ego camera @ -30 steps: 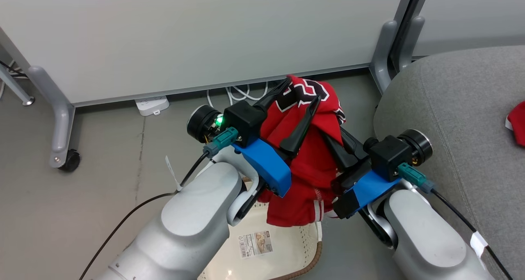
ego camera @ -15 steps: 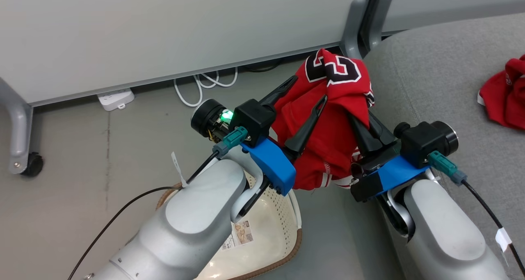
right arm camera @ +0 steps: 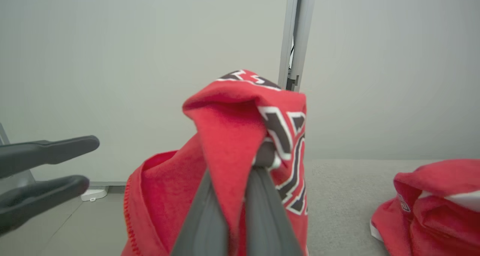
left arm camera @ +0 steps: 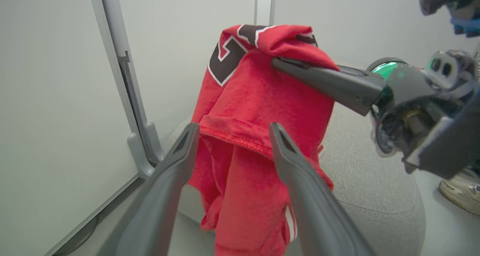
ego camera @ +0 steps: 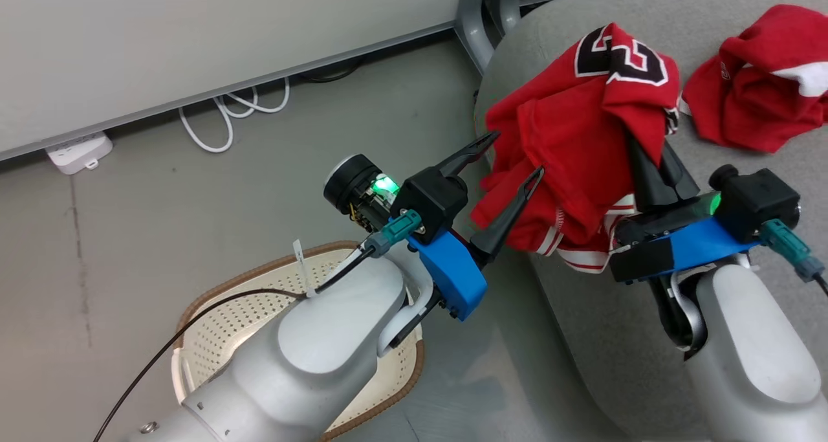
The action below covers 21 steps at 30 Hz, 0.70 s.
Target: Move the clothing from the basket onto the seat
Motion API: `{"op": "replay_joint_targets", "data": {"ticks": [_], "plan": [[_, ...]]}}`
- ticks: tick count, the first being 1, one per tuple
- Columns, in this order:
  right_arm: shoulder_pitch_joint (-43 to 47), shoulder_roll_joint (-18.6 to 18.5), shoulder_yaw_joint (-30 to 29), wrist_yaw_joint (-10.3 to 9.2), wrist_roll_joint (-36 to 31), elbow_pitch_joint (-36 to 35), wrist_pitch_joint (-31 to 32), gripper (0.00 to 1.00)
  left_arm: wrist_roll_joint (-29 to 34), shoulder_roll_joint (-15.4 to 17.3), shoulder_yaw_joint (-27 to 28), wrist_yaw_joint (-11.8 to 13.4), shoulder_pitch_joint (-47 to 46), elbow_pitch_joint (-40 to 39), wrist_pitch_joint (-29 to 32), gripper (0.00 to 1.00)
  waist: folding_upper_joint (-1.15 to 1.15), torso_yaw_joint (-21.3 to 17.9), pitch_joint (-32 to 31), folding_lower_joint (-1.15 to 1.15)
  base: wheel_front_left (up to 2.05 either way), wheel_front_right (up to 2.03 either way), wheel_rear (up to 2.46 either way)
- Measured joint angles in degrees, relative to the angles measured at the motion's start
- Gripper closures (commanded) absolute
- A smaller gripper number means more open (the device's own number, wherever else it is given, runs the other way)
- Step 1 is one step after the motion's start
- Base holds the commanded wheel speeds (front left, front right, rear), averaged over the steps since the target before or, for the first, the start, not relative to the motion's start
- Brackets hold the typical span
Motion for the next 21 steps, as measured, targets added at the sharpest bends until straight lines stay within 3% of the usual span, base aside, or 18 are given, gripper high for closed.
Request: {"op": "replay_joint_targets", "data": {"ticks": [7, 21], "plan": [[2.0, 0.0, -5.0, 0.0, 0.0, -1.9, 0.0, 1.0, -0.1, 0.0, -3.0, 0.1, -0.5, -0.2, 0.5, 0.0, 0.0, -3.3, 2.4, 0.0, 0.0, 0.0, 0.0], [4.8, 0.6, -9.4, 0.0, -0.1, -2.7, 0.0, 1.0, -1.0, 0.0, -7.3, -0.2, -1.8, 0.5, 1.0, 0.0, 0.0, -9.5, 6.7, 0.0, 0.0, 0.0, 0.0]]}}
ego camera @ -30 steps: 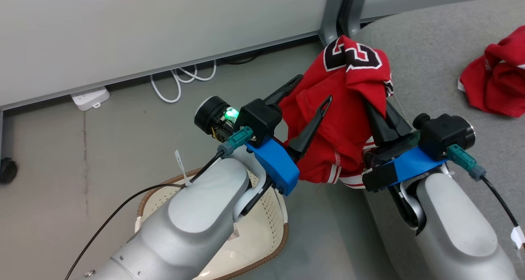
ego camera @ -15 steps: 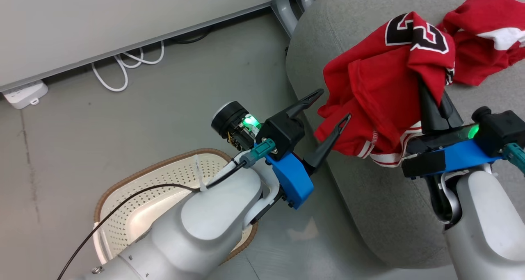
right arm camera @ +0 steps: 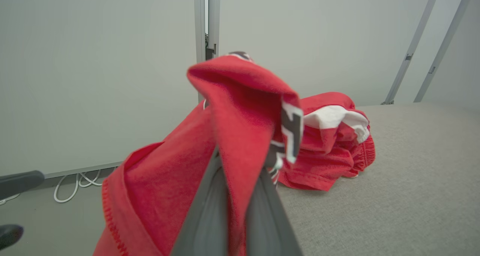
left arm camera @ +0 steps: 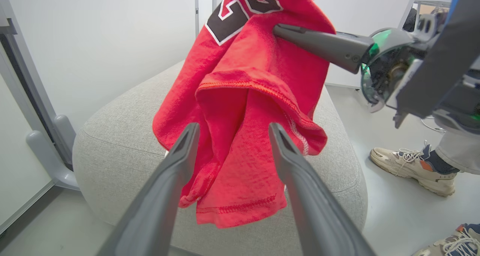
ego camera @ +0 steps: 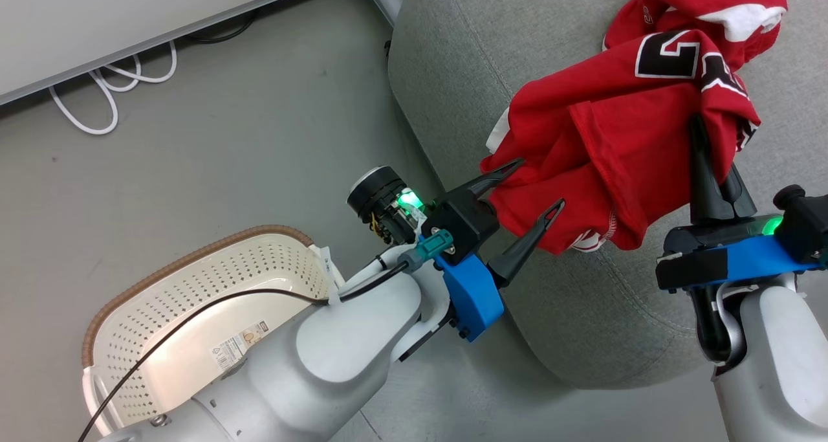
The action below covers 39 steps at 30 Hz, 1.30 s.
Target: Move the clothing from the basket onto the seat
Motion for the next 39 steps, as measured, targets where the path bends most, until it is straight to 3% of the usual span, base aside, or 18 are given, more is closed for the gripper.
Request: {"op": "replay_joint_targets", "data": {"ticks": [12, 20, 32, 39], "plan": [[-0.6, -0.2, -0.3, 0.0, -0.4, -0.4, 0.0, 1.0, -1.2, 0.0, -1.3, 0.5, -1.1, 0.7, -0.5, 0.0, 0.0, -0.1, 0.5, 0.0, 0.0, 0.0, 0.0], [-11.7, -4.3, 0.8, 0.01, -1.6, -4.3, 0.0, 1.0, -0.7, 0.5, -1.2, 1.1, -2.9, 1.2, -0.8, 0.0, 0.0, -0.2, 3.2, 0.0, 0.0, 0.0, 0.0], [-29.4, -15.2, -12.8, 0.01, 0.1, -6.1, 0.0, 1.0, 2.3, 4.3, -1.2, 2.3, -10.4, -1.1, 2.5, 0.0, 0.0, 0.6, 13.9, 0.01, 0.0, 0.0, 0.0], [-33.6, -21.7, -22.0, 0.0, 2.5, -0.6, 0.0, 1.0, 4.3, 6.1, -1.5, 2.9, -14.8, -4.4, 5.1, 0.0, 0.0, 0.4, 21.1, 0.01, 0.0, 0.0, 0.0]]}}
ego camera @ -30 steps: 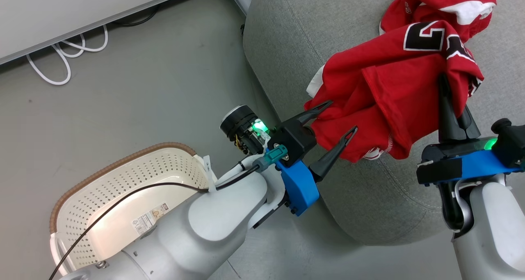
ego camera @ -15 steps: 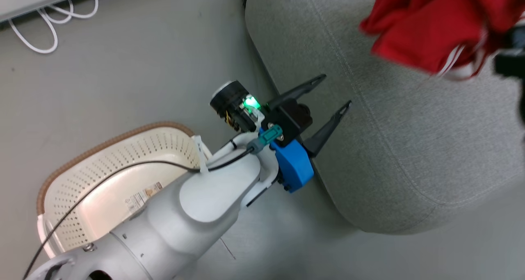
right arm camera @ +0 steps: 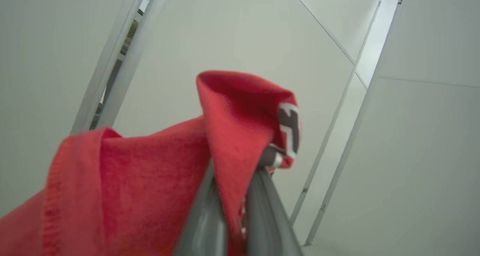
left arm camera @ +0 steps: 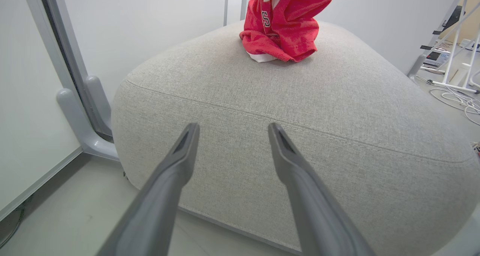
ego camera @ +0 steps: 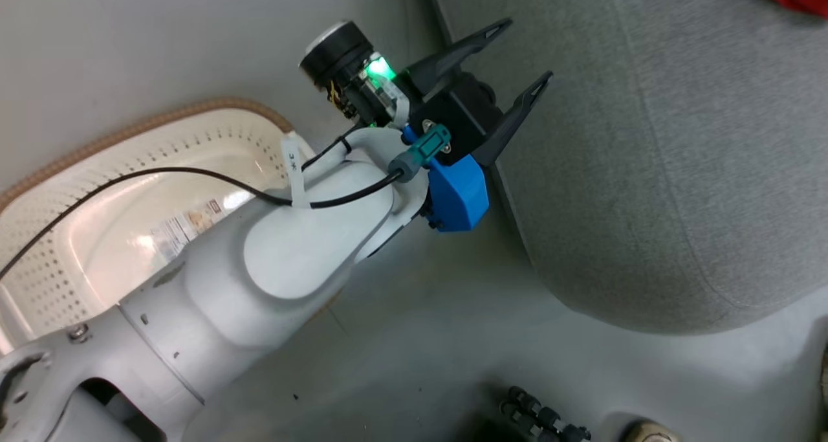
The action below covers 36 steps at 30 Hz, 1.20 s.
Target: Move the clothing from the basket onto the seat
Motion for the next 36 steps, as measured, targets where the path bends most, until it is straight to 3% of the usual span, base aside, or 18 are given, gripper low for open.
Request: {"op": "replay_joint_targets", "data": {"ticks": [8, 19, 26, 27, 28, 29, 36], "plan": [[-0.2, -1.2, -6.1, 0.01, 0.2, 8.2, 0.0, 1.0, 1.2, 1.7, -0.5, 0.8, -1.9, -3.0, 1.6, 0.0, 0.0, 0.3, 7.4, 0.0, 0.0, 0.0, 0.0], [2.6, 5.6, -5.1, 0.01, -2.4, 19.4, 0.0, 1.0, 1.3, 2.7, -1.0, 1.5, -2.3, -5.3, 2.3, 0.0, 0.0, 1.5, 9.9, 0.0, 0.0, 0.0, 0.0], [5.3, 8.4, -5.8, 0.01, -2.8, 20.6, 0.0, 1.0, 1.3, 3.3, -1.3, 2.2, -2.3, -5.9, 2.5, 0.0, 0.0, 1.8, 9.9, 0.0, 0.0, 0.0, 0.0], [5.4, 8.6, -6.3, 0.01, -2.9, 20.2, 0.0, 0.73, 1.3, 3.5, -1.3, 2.2, -2.3, -6.0, 2.5, 0.0, 0.0, 1.7, 9.8, 0.0, 0.0, 0.0, 0.0], [5.8, 8.8, -6.7, 0.01, -3.0, 19.6, 0.0, 0.07, 1.2, 3.5, -1.3, 2.4, -2.3, -6.0, 2.5, 0.0, 0.0, 1.7, 9.6, 0.0, 0.0, 0.0, 0.0], [6.4, 8.9, -7.0, 0.01, -3.1, 18.8, 0.0, 0.0, 1.2, 3.5, -1.4, 2.5, -2.3, -6.0, 2.4, 0.0, 0.0, 1.7, 9.3, 0.0, 0.0, 0.0, 0.0], [12.3, 10.1, -9.1, 0.0, -4.8, 11.7, 0.0, 0.0, 0.3, 2.6, -1.1, 2.7, -0.9, -5.3, -0.6, 0.0, 0.0, 2.0, 5.8, -0.01, 0.0, 0.0, 0.0]]}}
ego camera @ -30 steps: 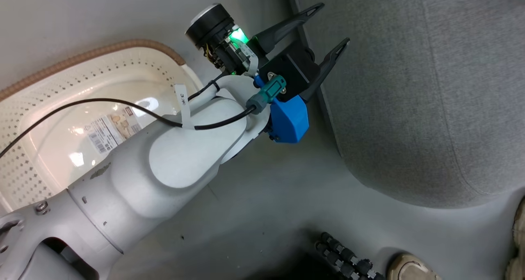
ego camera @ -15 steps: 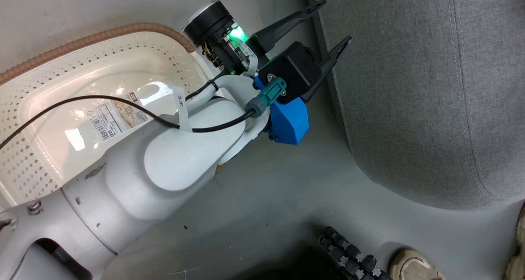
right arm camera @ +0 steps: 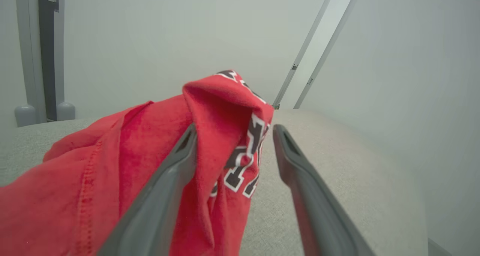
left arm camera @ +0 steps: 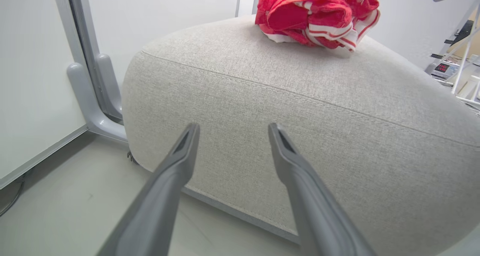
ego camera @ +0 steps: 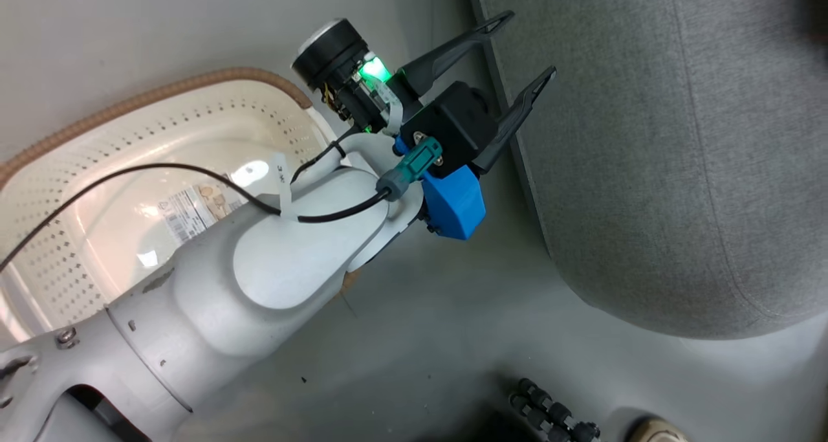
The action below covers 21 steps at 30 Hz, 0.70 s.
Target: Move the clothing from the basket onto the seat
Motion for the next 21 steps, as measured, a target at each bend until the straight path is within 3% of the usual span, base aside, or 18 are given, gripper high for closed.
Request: {"op": "replay_joint_targets", "data": {"ticks": [10, 15, 21], "plan": [[10.0, 0.5, 0.3, 0.01, -1.6, -10.6, 0.0, 0.0, -3.3, -1.5, 3.3, 1.3, 5.6, 2.6, -5.0, 0.0, 0.0, 1.6, -9.5, -0.01, 0.0, 0.0, 0.0], [13.1, 0.6, 5.9, 0.0, -1.7, -14.6, 0.0, 0.0, -4.7, -1.1, 8.1, 3.1, 9.7, 2.1, -5.6, 0.0, 0.0, 3.1, -15.2, -0.01, 0.0, 0.0, 0.0], [14.2, 0.7, 14.3, 0.01, -1.3, -16.7, 0.0, 0.0, -2.7, 0.7, 18.0, 5.9, 17.0, -3.5, -5.8, 0.0, 0.0, 6.0, -21.9, -0.02, 0.0, 0.0, 0.0]]}}
